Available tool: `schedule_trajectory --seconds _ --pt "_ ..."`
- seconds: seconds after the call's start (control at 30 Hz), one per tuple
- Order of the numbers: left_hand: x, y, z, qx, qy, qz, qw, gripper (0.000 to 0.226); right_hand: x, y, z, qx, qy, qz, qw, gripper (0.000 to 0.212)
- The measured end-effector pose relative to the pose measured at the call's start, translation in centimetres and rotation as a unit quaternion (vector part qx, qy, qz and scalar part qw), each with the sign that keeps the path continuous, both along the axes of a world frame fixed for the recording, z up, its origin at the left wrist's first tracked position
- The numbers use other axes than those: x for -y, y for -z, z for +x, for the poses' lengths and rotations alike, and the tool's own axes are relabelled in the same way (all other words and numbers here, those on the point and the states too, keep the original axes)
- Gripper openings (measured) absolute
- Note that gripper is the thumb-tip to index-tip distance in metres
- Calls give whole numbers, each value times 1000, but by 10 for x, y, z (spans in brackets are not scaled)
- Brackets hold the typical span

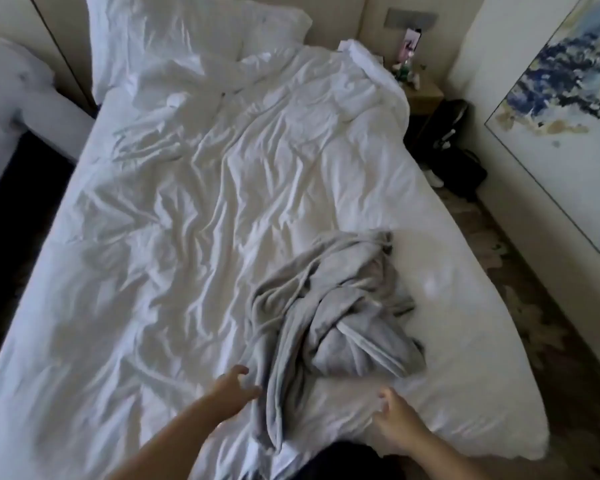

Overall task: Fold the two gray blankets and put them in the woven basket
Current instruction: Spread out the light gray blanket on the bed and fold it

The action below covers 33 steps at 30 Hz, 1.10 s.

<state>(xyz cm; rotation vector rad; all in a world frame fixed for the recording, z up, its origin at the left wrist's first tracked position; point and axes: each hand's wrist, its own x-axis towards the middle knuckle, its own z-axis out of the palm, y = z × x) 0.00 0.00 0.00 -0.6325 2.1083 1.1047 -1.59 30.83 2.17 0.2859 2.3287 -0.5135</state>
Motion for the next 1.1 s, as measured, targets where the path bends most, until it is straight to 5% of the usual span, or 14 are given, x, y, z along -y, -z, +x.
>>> schedule_trajectory --seconds 0.1,0.27,0.33,0.4,0.57,0.77,0.87,0.97,1.03,1.1 --pt "-24 22 -5 40 -14 19 999 74 6 12 -27 -41 51 -27 998 55" --pt "-63 57 -14 62 -2 -22 998 94 6 17 -104 -317 17 7 948 70" --pt "-76 67 -19 73 -3 -48 996 97 5 25 -137 -259 4 -55 964 83" --pt "-87 73 -21 78 -23 -72 994 77 3 38 -160 -125 12 -101 987 87" --pt "-85 70 -35 36 -128 -167 977 26 -18 62 -184 106 12 -140 984 44" --pt "-52 26 -70 -60 -304 -143 940 14 -28 52 -204 139 -19 -99 985 39" --pt "-25 -19 -114 -130 -320 -139 928 18 -6 11 -233 49 -155 -38 986 30" --pt "23 -105 -181 -234 -359 -157 890 27 31 -84 -308 -168 -232 -36 957 24" --pt "62 -202 -232 -358 -398 -166 828 32 53 -187 -369 -342 -179 -69 920 20" --pt "91 -319 -266 -499 -391 -161 756 32 63 -306 -411 -525 -78 -156 833 8"
